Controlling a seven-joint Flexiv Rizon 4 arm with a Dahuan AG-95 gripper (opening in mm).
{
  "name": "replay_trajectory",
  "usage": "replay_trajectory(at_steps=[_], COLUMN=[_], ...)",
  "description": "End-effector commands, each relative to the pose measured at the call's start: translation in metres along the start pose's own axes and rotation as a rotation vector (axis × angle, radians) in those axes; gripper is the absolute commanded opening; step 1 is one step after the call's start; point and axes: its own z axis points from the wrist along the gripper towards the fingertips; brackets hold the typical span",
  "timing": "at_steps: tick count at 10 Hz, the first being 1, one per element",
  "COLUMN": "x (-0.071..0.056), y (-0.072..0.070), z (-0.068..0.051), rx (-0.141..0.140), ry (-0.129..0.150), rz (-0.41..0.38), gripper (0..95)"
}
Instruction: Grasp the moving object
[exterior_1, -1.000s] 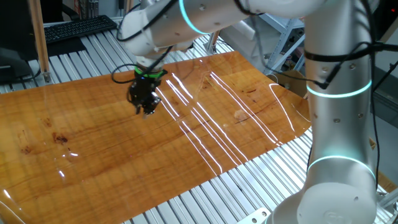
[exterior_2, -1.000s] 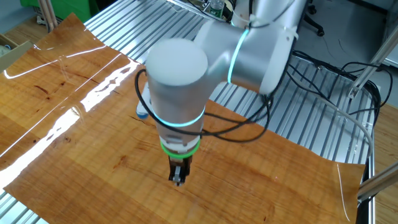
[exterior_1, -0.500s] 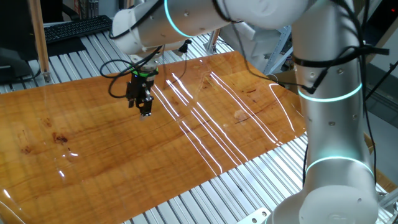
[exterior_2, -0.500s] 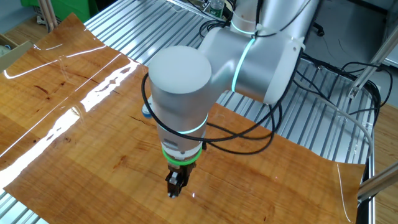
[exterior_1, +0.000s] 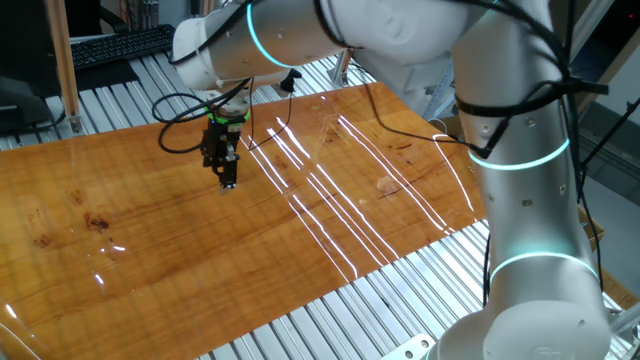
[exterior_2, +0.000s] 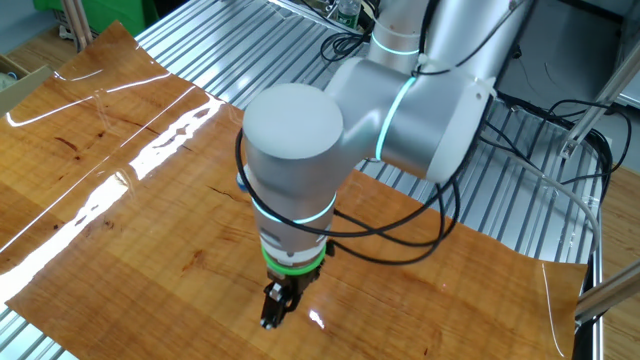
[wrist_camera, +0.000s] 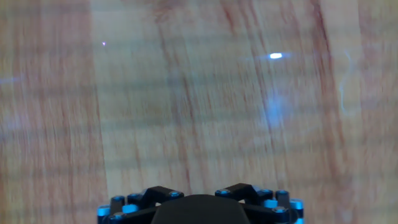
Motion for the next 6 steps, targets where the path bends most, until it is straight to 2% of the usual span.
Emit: replay_trajectory(at_steps=[1, 6], x=[0.0087, 0.0170], y=[0.0025, 0.0018], z=[0.0072, 0.0137], rx=[-0.001, -0.003], ry=[0.006, -0.003], rz=[0.002, -0.044], gripper=[95.0, 95.0])
